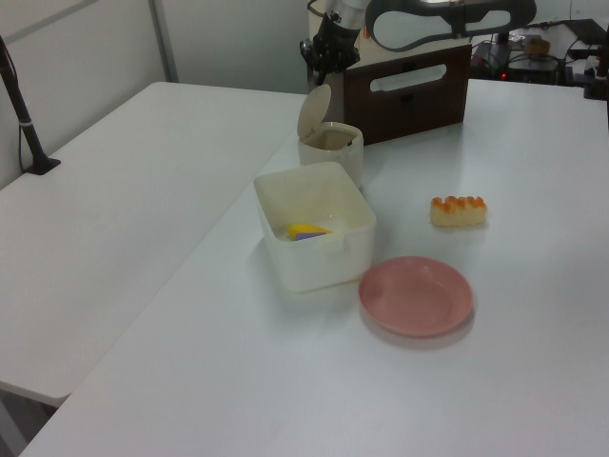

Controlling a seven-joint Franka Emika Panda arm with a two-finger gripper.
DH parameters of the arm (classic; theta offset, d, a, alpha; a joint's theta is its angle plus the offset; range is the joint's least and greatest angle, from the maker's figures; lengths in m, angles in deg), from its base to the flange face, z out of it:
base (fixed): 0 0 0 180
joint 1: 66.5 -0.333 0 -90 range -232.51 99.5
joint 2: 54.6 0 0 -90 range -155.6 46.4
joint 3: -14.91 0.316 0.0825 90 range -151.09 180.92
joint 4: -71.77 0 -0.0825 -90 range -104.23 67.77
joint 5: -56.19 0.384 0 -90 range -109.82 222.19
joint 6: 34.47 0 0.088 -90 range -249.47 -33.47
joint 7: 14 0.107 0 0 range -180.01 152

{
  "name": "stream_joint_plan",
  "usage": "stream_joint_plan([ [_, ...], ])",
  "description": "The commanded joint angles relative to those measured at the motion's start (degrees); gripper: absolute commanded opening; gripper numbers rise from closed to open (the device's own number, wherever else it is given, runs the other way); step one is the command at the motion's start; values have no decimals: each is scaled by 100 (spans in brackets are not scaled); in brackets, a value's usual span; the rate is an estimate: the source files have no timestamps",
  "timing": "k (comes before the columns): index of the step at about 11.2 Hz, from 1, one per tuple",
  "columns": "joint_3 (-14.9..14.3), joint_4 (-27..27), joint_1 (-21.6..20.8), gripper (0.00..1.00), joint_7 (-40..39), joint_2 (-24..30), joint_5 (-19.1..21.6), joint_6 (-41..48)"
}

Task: Close the trash can
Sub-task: 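Push the raised lid down toward the can's rim with the gripper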

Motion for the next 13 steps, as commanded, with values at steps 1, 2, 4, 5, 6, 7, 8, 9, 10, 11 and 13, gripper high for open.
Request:
stream_joint_plan([
  [1,-88,73,-117,0,145,-67,-186,-76],
  [2,-79,38,-169,0,145,-67,-256,-84],
  [4,-62,-23,-178,0,127,-67,-379,-75],
  [5,-53,-154,-187,0,110,-67,-484,-84],
  [6,-18,-182,-187,0,92,-67,-512,-76],
  [7,-18,-243,-187,0,40,-58,-547,-75],
  [8,-9,-261,-187,0,-126,-50,-538,-58],
  [9,52,-400,-187,0,-258,-15,-530,-32],
  [10,79,-541,-170,0,-381,47,-529,-23],
  [11,96,-560,-178,0,-557,82,-503,-5],
  [13,166,-603,-178,0,-917,117,-468,362],
])
